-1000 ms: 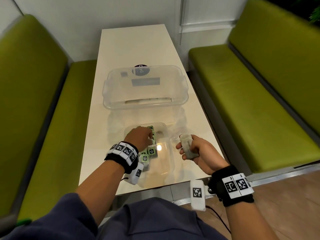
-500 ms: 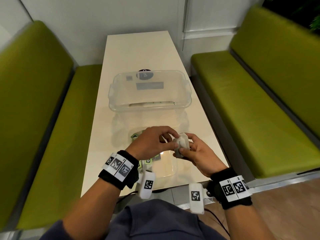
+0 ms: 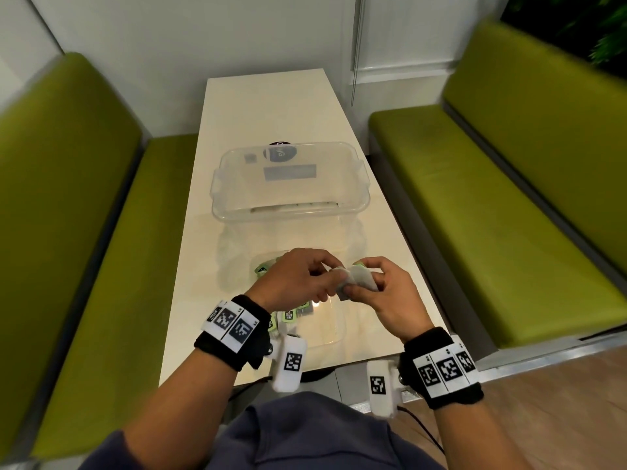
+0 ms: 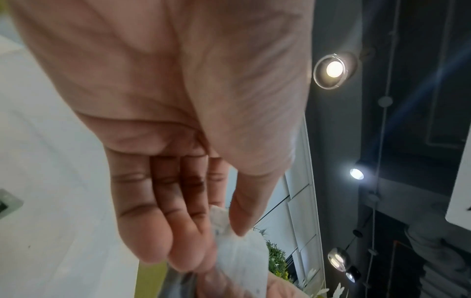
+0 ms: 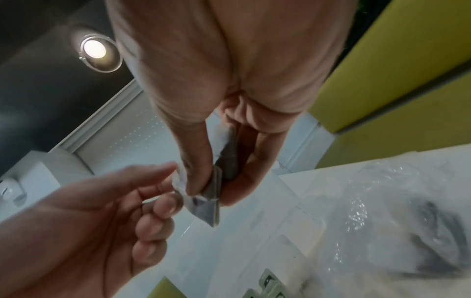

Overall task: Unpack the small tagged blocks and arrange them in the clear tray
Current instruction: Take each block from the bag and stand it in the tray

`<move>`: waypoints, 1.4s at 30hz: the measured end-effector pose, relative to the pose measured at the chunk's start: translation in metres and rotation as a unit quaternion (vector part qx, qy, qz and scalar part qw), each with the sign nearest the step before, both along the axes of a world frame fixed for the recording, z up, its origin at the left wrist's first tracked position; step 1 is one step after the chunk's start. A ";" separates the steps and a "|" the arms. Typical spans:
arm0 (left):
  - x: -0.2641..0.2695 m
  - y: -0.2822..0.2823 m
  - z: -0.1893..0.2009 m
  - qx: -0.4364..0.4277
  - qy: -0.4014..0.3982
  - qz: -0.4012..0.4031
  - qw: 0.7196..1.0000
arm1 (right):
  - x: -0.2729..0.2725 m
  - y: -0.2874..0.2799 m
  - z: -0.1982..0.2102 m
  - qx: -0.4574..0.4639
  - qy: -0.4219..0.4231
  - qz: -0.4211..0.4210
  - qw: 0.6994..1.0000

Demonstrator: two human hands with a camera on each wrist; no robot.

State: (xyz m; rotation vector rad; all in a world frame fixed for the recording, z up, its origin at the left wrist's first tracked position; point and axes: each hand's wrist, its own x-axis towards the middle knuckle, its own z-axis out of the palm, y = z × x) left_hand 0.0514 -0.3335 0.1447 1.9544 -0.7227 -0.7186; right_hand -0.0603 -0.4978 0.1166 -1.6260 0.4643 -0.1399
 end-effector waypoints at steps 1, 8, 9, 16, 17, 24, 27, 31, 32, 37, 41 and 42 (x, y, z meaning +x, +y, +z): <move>-0.001 -0.001 0.000 -0.011 0.021 0.004 1.000 | 0.000 0.001 0.001 -0.006 -0.002 -0.005 1.000; 0.009 0.001 0.001 -0.019 0.082 0.068 0.994 | -0.004 -0.001 0.002 0.050 -0.017 -0.018 0.998; 0.013 0.004 0.001 -0.013 0.078 0.075 0.994 | -0.005 -0.003 0.001 0.058 -0.015 -0.027 0.998; 0.044 0.014 -0.029 0.205 -0.031 0.016 0.978 | -0.010 -0.012 -0.008 0.082 0.004 -0.053 0.995; 0.045 0.011 -0.035 0.243 -0.067 0.001 0.968 | -0.010 -0.013 -0.009 0.088 0.005 -0.053 0.995; 0.047 -0.005 -0.079 0.336 -0.161 -0.077 0.925 | -0.012 -0.017 -0.010 0.104 0.015 -0.044 0.993; 0.047 -0.007 -0.090 0.352 -0.164 -0.092 0.917 | -0.012 -0.019 -0.011 0.112 0.023 -0.032 0.993; 0.051 -0.006 -0.098 0.354 -0.182 -0.091 0.913 | -0.011 -0.019 -0.013 0.103 0.034 -0.034 0.993; 0.051 -0.006 -0.099 0.353 -0.186 -0.089 0.913 | -0.011 -0.019 -0.014 0.099 0.036 -0.035 0.994; 0.052 -0.004 -0.099 0.349 -0.199 -0.066 0.913 | -0.010 -0.019 -0.015 0.072 0.042 -0.016 0.996; 0.054 0.002 -0.090 0.336 -0.216 -0.036 0.916 | -0.009 -0.017 -0.013 0.049 0.041 0.025 0.998; 0.053 0.003 -0.084 0.327 -0.213 -0.029 0.920 | -0.009 -0.016 -0.012 0.046 0.044 0.029 0.998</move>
